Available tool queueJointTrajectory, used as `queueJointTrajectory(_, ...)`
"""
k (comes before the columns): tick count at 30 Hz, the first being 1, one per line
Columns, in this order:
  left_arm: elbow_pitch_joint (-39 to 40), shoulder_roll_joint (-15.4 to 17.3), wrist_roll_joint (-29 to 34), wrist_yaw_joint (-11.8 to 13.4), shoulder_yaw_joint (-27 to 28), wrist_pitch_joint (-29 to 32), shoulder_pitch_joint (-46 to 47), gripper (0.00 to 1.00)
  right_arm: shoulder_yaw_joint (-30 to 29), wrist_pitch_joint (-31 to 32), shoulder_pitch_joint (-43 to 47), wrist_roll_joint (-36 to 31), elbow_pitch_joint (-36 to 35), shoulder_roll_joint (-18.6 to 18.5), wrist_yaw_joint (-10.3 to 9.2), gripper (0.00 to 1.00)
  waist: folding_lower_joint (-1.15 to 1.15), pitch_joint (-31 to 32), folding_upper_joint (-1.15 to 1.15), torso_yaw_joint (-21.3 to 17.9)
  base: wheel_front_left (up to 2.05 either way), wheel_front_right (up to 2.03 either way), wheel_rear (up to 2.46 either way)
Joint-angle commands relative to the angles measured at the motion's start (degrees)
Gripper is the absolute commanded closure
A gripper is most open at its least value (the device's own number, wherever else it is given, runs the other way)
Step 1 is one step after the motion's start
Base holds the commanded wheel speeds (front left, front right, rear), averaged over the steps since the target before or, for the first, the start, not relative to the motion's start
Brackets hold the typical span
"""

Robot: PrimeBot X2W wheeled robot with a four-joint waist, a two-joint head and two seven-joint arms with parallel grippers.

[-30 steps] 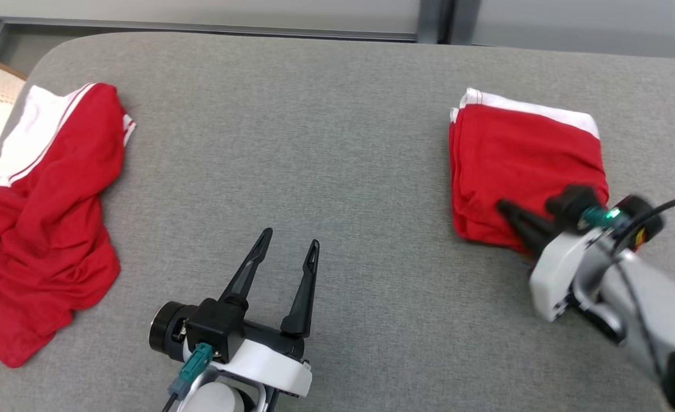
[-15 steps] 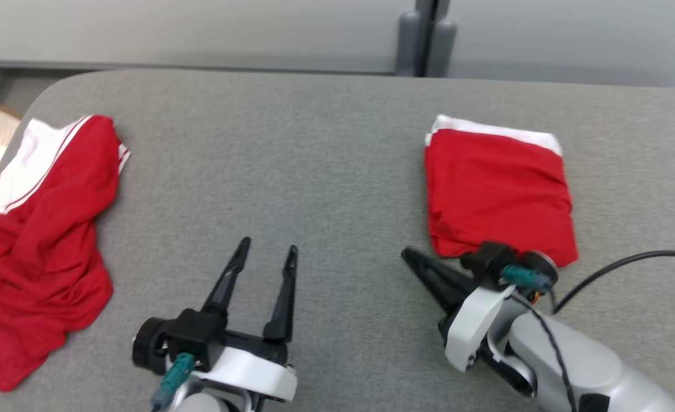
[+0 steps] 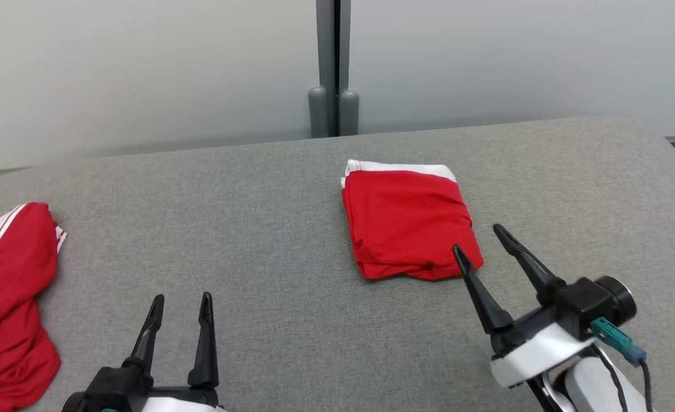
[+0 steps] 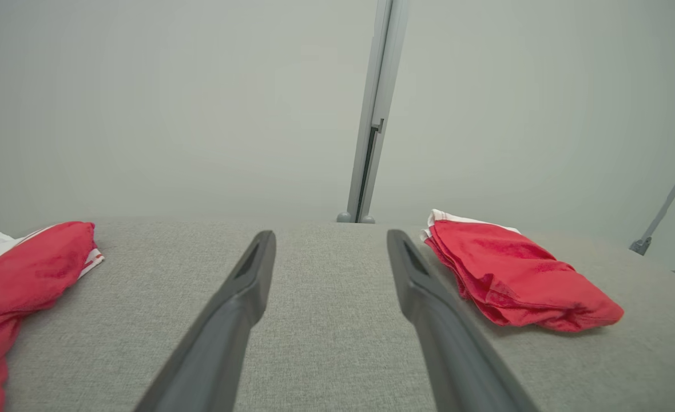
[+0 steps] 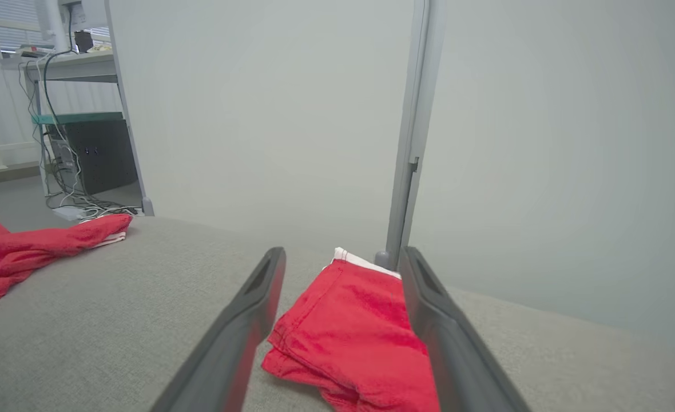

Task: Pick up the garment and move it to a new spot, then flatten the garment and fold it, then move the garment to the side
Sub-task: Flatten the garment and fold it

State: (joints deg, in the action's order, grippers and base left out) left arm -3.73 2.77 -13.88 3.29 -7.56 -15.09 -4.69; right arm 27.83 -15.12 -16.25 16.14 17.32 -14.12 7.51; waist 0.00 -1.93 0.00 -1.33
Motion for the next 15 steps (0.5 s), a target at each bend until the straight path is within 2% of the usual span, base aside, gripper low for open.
queueJointTrajectory(1,0.49,0.23,0.31,-0.38,1.15,-0.09,-1.15,0.0,-3.05,-0.03,3.05,-2.12,-1.78,0.26,-0.03,0.0,0.0,2.25,0.0,-1.64,0.0,0.0,0.0)
queueJointTrajectory(7,1.32,0.22,0.53,1.2,3.09,-0.09,-4.43,0.0,-10.73,-0.04,10.53,-4.94,-3.58,2.38,-0.03,0.0,0.0,4.6,0.0,-1.67,0.0,0.0,0.0)
queueJointTrajectory(15,1.89,0.2,2.7,1.62,5.23,-0.09,-9.38,0.0,-15.92,-0.03,17.83,-5.91,-3.8,4.66,-0.03,0.0,0.0,6.94,0.0,-1.59,0.0,0.0,0.0)
